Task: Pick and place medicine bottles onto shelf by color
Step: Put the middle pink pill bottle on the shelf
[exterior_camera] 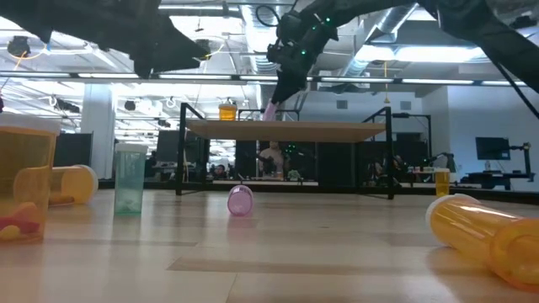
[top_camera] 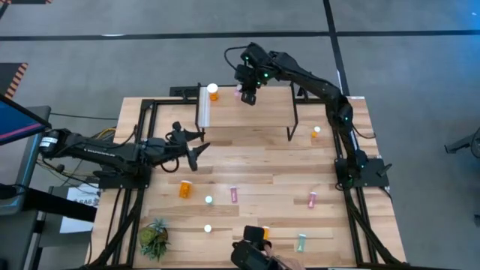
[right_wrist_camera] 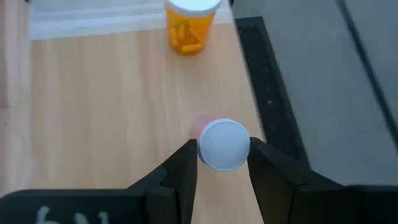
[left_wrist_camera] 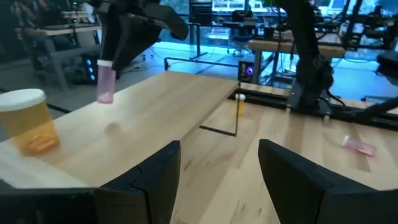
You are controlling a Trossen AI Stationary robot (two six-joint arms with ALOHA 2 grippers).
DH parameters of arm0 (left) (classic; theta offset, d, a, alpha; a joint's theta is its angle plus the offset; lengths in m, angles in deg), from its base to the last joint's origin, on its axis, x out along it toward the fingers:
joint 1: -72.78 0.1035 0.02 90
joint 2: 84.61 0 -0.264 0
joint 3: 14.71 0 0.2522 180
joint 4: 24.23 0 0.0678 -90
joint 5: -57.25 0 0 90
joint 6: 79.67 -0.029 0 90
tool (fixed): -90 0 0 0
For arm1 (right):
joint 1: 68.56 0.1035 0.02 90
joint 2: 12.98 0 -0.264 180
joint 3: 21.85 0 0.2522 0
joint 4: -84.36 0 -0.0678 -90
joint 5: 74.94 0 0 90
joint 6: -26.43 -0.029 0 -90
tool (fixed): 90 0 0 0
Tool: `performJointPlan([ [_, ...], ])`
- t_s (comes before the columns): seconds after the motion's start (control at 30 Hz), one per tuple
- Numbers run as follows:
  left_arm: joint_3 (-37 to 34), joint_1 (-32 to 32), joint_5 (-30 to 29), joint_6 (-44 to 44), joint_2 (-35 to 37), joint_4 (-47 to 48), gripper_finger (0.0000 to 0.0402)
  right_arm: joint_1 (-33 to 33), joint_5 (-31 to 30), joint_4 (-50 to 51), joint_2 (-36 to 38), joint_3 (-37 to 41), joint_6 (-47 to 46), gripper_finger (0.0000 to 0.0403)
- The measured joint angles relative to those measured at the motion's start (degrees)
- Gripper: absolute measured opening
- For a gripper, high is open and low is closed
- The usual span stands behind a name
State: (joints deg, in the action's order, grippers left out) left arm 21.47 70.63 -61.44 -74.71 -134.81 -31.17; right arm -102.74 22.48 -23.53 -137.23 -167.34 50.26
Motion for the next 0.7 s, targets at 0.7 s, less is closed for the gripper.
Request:
performJointPlan([
  [0.7, -0.4, 3.6, 4.7, 0.9, -0.2, -0.4, 0.0203, 0.3, -0.1, -0.1, -0.9, 0.0, 2.2, 0.0158],
])
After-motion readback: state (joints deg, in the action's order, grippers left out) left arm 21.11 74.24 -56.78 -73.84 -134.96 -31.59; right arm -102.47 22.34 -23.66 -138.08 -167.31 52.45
